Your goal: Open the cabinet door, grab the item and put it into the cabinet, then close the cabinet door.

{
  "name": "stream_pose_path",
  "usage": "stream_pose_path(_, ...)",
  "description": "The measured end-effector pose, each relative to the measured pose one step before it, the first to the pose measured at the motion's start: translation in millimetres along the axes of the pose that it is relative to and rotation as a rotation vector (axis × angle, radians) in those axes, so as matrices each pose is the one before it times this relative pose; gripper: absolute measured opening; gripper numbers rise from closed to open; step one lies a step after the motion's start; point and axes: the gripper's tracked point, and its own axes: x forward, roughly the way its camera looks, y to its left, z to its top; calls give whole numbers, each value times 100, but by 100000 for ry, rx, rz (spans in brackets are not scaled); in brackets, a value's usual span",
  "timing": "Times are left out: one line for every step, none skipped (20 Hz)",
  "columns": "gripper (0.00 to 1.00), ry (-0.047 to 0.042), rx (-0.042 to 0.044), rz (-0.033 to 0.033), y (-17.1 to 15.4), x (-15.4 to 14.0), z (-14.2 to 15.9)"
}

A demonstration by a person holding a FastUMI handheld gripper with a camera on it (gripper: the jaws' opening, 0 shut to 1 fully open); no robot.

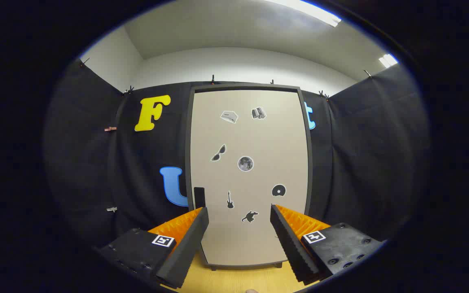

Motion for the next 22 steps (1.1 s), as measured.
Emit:
stream_pose_path(98,236,-379,465,195,28,-154)
stream_pose_path(98,-25,59,556,241,92,11)
stream_pose_path(98,-123,268,199,105,42,28)
stream_pose_path(98,-185,312,26,56,-83,73)
stream_pose_path(97,-112,56,-40,48,-34,80)
stream_pose_path(97,-123,-268,-291,-31,-67,151)
stream_pose_path(97,-515,-356,-515,-36,-236,228)
stream_pose_path(97,-840,-470,-355,-47,-116,246)
stream_pose_path(97,-471,-414,-204,-47,-156,217)
stream_pose_path(97,-293,-258,-213,-73,-95,104)
stream_pose_path(97,-173,-211,-282,-104,-85,189)
stream_pose_path(97,-405,-213,-358,-125,-171,205)
stream_pose_path(97,-575,-190,-352,-196,-157,245)
stream_pose_path(97,-330,-31,-273,-180,-276,146)
stream_pose_path(97,-70,86,-20,-70,-124,2)
stream_pose_path(97,189,-145,285,49,-130,-26)
stream_pose_path(97,427,-447,192,91,-68,-41)
stream_pose_path(97,322,-422,-37,7,-59,-113)
stream_pose_path(97,227,-48,-5,-12,-32,-71)
stream_pose_path(97,283,279,229,141,-104,-20)
stream_pose_path(97,208,440,246,138,-52,-45)
stream_pose_path(97,60,236,413,266,-27,-87)
